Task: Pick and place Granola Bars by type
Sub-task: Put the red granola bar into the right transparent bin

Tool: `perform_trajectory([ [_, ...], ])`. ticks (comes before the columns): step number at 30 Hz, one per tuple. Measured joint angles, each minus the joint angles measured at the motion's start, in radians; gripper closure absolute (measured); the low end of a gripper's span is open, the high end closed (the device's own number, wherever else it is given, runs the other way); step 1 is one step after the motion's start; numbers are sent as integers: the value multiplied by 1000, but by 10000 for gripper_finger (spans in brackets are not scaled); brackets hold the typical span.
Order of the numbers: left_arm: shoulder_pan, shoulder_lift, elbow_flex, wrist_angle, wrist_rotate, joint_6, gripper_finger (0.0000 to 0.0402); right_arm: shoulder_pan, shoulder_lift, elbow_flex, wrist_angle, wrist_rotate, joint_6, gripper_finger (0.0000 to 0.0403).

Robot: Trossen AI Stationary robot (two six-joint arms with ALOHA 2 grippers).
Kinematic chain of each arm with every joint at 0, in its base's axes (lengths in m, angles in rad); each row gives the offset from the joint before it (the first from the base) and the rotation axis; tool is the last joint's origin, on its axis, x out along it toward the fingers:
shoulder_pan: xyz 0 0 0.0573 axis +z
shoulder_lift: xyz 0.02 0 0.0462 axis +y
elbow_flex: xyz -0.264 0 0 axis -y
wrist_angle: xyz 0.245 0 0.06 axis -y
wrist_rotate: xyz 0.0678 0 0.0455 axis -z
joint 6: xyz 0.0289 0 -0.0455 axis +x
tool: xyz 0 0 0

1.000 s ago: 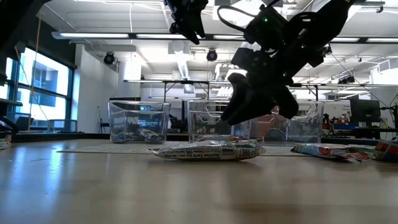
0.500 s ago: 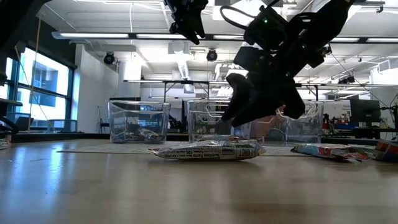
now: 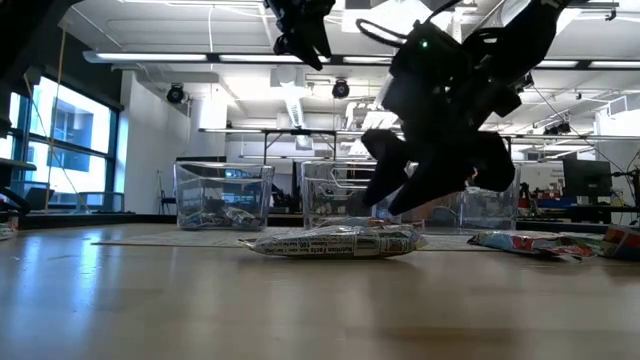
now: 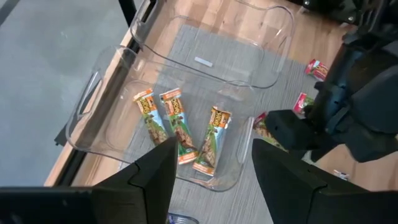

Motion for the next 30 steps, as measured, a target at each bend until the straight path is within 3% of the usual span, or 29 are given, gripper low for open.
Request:
perform_trajectory([
  [8, 0, 0, 0, 0, 3, -14, 199, -23, 84, 0, 88, 15, -66, 196],
  [20, 0, 0, 0, 0, 3, -13, 199, -47, 115, 3, 27, 25, -66, 198],
  [30, 0, 0, 0, 0, 3, -11, 199, -47, 116, 2, 17, 20, -41, 251],
])
